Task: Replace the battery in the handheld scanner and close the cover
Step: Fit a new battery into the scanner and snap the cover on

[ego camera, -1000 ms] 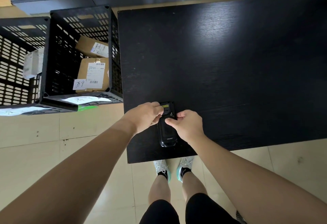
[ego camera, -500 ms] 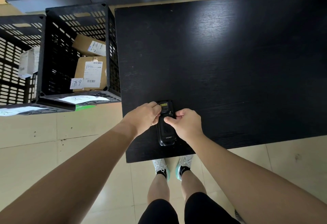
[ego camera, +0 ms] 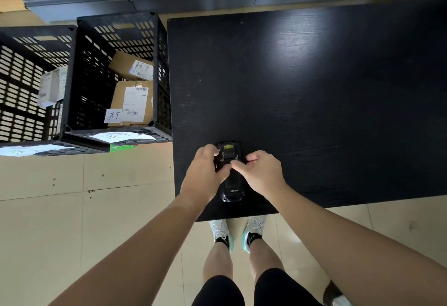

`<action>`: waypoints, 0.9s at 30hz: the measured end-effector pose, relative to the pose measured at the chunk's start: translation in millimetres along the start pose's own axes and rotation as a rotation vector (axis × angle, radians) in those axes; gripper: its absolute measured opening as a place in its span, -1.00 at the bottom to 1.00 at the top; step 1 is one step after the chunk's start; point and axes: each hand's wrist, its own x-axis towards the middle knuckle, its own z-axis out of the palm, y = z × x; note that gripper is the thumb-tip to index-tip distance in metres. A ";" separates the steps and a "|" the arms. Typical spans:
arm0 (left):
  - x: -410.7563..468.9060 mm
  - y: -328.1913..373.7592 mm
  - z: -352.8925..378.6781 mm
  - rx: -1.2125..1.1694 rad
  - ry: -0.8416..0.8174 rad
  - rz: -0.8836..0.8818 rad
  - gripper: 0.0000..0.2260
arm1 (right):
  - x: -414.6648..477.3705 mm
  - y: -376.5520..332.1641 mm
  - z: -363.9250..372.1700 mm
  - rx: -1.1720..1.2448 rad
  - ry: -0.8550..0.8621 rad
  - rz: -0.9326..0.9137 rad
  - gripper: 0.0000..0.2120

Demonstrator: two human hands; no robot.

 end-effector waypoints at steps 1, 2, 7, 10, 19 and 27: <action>-4.3 -0.4 3.0 -0.048 0.006 -0.016 -0.59 | 1.3 0.8 -6.9 -0.025 0.004 -0.036 -0.57; -7.5 -0.9 6.3 -0.067 0.006 -0.016 -0.49 | 4.0 1.6 -14.9 -0.080 0.014 -0.122 -0.64; -9.3 0.2 19.4 0.020 -0.048 0.000 -0.16 | 27.2 -8.1 -44.2 -0.496 -0.225 -0.669 -0.87; -6.7 0.5 21.6 -0.029 -0.048 -0.039 -0.12 | 39.0 -17.4 -43.4 -0.672 -0.344 -0.841 -0.84; -5.9 -3.8 27.8 -0.123 -0.004 -0.089 -0.12 | 55.7 -25.3 -44.6 -0.800 -0.445 -1.060 -0.85; -3.5 -6.3 29.2 -0.157 0.021 -0.093 -0.13 | 63.8 -27.2 -43.0 -0.855 -0.466 -1.146 -0.86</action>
